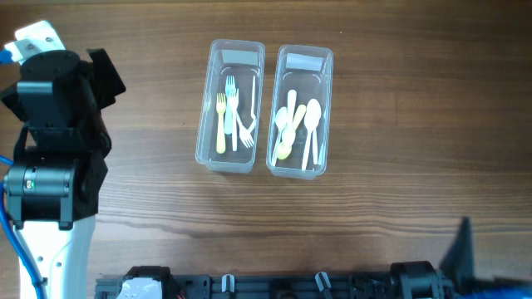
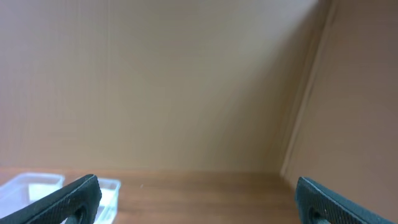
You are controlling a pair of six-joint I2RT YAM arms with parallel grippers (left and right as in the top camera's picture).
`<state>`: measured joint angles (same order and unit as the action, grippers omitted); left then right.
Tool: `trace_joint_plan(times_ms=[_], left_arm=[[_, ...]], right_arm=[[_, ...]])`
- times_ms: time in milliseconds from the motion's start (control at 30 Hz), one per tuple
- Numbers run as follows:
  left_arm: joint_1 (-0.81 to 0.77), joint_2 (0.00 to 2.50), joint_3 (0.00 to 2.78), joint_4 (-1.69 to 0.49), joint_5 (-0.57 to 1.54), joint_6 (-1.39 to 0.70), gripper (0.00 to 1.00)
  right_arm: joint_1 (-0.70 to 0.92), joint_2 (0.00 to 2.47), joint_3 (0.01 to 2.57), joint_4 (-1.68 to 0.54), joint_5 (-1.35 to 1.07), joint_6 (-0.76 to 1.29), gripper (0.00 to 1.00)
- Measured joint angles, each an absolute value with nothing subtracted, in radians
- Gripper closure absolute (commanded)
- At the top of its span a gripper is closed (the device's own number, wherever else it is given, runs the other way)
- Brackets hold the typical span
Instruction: Pack container
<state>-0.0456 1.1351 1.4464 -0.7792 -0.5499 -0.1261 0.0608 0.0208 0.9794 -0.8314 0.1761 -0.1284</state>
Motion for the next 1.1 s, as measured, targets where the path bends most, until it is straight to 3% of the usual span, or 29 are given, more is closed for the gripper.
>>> trace_joint_plan(times_ms=[300, 600, 1100], left_arm=[[-0.046, 1.135, 1.446, -0.779, -0.55, -0.126, 0.0], [-0.046, 1.135, 1.446, -0.779, -0.55, -0.126, 0.0], [-0.046, 1.135, 1.446, -0.779, -0.55, -0.126, 0.0]], right_arm=[[0.062, 0.015, 0.435, -0.366, 0.052, 0.075, 0.0], [0.062, 0.015, 0.097, -0.121, 0.022, 0.212, 0.0], [0.062, 0.015, 0.019, 0.005, 0.035, 0.25, 0.0]])
